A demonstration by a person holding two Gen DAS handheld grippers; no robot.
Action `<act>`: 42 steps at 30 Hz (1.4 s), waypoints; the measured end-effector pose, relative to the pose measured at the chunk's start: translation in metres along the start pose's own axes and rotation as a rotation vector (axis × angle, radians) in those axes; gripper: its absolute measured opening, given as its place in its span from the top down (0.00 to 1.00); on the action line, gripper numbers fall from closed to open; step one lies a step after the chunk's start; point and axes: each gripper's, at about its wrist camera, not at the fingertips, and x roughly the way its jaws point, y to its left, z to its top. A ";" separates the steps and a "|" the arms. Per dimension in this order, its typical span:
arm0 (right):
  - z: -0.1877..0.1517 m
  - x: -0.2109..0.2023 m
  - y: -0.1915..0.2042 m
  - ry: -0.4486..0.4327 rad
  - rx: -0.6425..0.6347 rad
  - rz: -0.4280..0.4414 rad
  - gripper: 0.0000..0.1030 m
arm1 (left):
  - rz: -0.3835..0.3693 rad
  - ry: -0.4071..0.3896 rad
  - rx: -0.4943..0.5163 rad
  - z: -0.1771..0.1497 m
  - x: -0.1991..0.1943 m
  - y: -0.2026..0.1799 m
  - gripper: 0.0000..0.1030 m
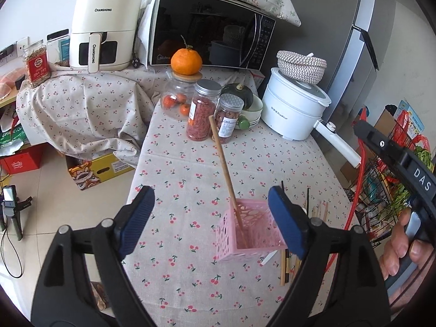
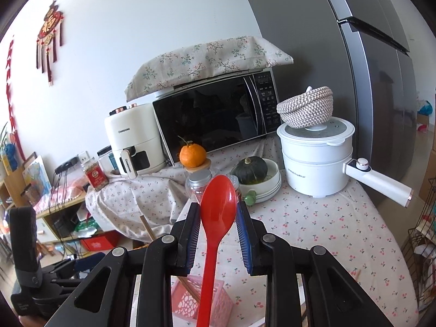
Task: Organize utensils
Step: 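Lower the chopsticks into the pink basket and open the left tool while the right tool lifts the red spoon, then lower the red spoon into the pink basket and open the right tool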
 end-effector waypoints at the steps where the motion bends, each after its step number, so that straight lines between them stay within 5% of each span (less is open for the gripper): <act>1: 0.000 0.001 0.003 -0.010 0.003 0.006 0.74 | 0.007 0.013 0.003 -0.002 0.001 0.003 0.16; 10: -0.005 0.015 0.030 -0.090 0.024 0.019 0.74 | 0.063 0.086 0.025 -0.012 0.006 0.021 0.16; 19: -0.020 0.037 0.043 -0.221 -0.043 -0.201 0.74 | 0.069 0.114 0.024 -0.016 0.007 0.027 0.16; 23: -0.037 0.053 0.043 -0.178 -0.062 -0.247 0.73 | 0.083 0.126 0.035 -0.018 0.011 0.028 0.16; 28: -0.046 0.055 0.036 -0.094 -0.055 -0.203 0.73 | 0.090 0.135 0.041 -0.019 0.015 0.029 0.16; 34: -0.038 0.034 0.020 0.006 -0.016 -0.105 0.49 | 0.052 0.145 0.048 -0.020 0.012 0.021 0.16; 42: -0.020 -0.007 -0.030 0.119 0.053 -0.130 0.32 | -0.008 0.163 0.089 -0.025 0.006 -0.004 0.16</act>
